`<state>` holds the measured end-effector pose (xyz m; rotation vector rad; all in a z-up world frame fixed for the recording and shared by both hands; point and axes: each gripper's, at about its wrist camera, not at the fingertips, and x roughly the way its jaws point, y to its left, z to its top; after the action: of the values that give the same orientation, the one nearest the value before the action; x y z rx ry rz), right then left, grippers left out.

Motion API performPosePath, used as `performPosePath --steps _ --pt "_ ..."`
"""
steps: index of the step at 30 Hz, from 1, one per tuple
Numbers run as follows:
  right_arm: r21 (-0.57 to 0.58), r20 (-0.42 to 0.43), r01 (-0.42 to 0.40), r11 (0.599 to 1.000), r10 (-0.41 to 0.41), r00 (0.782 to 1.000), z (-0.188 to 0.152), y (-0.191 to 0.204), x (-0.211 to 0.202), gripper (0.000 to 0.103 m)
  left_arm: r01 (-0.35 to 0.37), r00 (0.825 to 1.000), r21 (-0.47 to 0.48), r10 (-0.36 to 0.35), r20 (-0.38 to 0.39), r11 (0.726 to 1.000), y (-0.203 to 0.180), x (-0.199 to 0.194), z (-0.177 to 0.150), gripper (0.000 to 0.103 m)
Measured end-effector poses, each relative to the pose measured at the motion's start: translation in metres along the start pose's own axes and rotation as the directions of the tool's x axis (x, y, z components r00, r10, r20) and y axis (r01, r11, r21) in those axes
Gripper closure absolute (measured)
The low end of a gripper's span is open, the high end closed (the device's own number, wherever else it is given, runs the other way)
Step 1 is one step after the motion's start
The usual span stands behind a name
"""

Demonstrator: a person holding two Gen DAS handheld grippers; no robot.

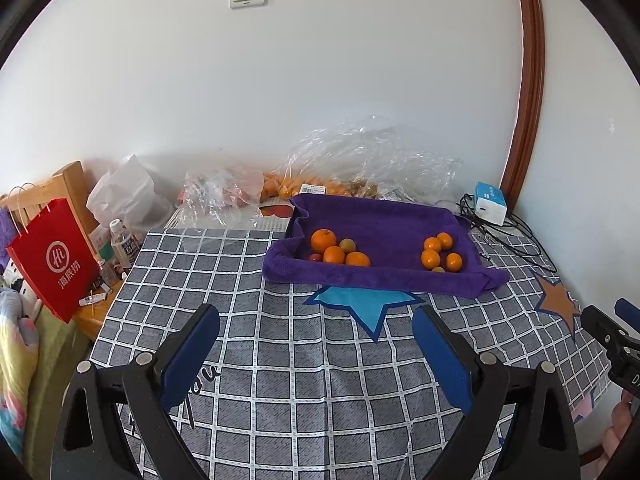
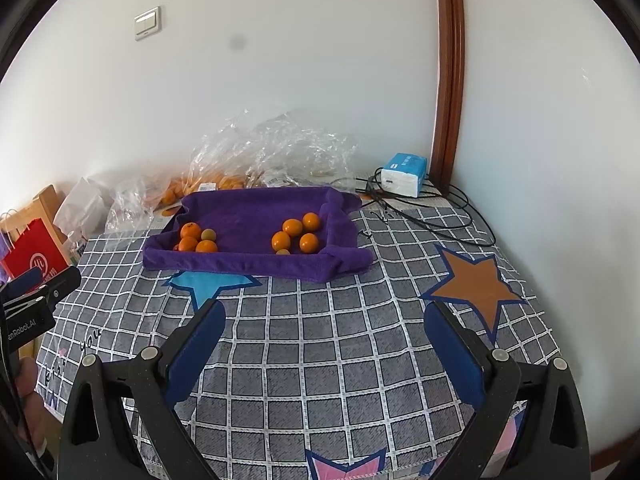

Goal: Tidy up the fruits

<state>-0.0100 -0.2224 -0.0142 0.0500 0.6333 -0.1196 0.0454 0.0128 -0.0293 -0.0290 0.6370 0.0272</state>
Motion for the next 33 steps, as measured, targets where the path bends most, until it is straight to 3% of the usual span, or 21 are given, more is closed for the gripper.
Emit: performPosePath --steps 33 --pt "0.001 -0.005 -0.004 1.000 0.004 1.000 -0.0013 0.0010 -0.0025 0.004 0.004 1.000 0.002 -0.004 0.001 1.000 0.0002 -0.0028 0.0002 0.005"
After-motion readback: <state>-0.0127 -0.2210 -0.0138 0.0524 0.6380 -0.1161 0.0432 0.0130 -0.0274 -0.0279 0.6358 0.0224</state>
